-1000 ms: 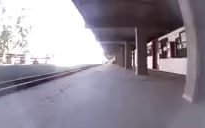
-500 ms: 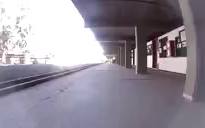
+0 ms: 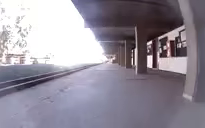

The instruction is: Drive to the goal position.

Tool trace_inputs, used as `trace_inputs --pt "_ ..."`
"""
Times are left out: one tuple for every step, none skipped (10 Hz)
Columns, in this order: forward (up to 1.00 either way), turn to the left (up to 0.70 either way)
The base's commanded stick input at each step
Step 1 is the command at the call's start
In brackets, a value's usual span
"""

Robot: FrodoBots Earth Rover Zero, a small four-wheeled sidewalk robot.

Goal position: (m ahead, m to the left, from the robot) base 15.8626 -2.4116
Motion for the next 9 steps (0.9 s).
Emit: trace_inputs --pt "0.75 0.01" --pt "1.0 0.01" --pt "1.0 0.01" --pt "1.0 0.01" --pt "1.0 0.01" --pt "1.0 0.01" --pt "1.0 0.01" --pt "1.0 0.01" --pt "1.0 0.01"
